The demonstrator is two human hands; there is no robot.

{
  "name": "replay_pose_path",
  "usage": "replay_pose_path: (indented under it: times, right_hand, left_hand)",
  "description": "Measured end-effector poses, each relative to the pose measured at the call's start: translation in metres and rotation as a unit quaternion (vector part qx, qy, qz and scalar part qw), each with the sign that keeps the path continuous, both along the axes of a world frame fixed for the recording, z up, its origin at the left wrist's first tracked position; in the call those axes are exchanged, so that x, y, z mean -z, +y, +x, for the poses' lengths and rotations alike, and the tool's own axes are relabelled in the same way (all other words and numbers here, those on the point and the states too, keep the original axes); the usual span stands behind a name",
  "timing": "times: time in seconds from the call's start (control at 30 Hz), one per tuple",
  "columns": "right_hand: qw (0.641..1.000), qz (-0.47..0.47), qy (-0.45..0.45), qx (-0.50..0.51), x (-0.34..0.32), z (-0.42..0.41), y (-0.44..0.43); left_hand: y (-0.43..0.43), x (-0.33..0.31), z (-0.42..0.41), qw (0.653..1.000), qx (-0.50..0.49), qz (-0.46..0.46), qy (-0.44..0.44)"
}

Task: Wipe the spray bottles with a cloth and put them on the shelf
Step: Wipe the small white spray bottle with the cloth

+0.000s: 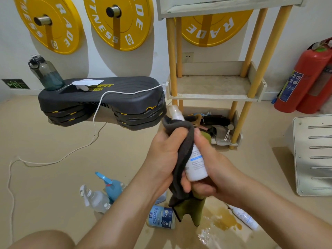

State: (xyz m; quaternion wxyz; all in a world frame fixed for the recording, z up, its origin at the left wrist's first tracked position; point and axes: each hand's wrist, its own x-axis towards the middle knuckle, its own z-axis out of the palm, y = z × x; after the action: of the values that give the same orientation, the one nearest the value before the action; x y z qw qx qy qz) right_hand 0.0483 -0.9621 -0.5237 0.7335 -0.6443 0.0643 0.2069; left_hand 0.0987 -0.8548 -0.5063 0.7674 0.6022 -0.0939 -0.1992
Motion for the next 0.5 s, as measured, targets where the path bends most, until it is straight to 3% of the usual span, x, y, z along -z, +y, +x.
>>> replay_pose_path:
  times: [0.07,0.13,0.17,0.2,0.23,0.3,0.33,0.5]
  right_hand:
    - [0.982,-0.186,-0.032,-0.017,-0.008,0.001,-0.006]
    - [0.923,-0.373,-0.098,0.024,-0.017,0.005,-0.022]
    - [0.895,-0.417,-0.141,0.070,-0.019,0.006,-0.031]
    - [0.892,-0.401,-0.175,0.114,-0.020,0.008,-0.038]
    - [0.914,-0.335,-0.189,0.129,-0.019,0.009,-0.041]
    - [0.969,-0.182,-0.155,0.056,-0.016,0.008,-0.033]
    - [0.980,-0.142,-0.137,0.016,-0.011,0.008,-0.028]
    - [0.969,-0.183,-0.159,-0.040,-0.012,0.010,-0.026]
  left_hand:
    - [0.000,-0.003,0.001,0.998,-0.027,0.020,-0.044]
    - [0.001,-0.004,0.006,0.995,-0.045,0.045,-0.082]
    - [0.001,-0.003,0.007,0.993,-0.048,0.054,-0.091]
    - [0.001,-0.003,0.006,0.993,-0.046,0.061,-0.093]
    - [0.000,-0.003,0.005,0.993,-0.039,0.062,-0.091]
    - [-0.001,-0.006,0.003,0.994,-0.015,0.051,-0.092]
    - [-0.001,-0.007,0.003,0.994,-0.011,0.049,-0.099]
    - [0.005,0.000,0.021,0.946,-0.085,0.173,-0.259]
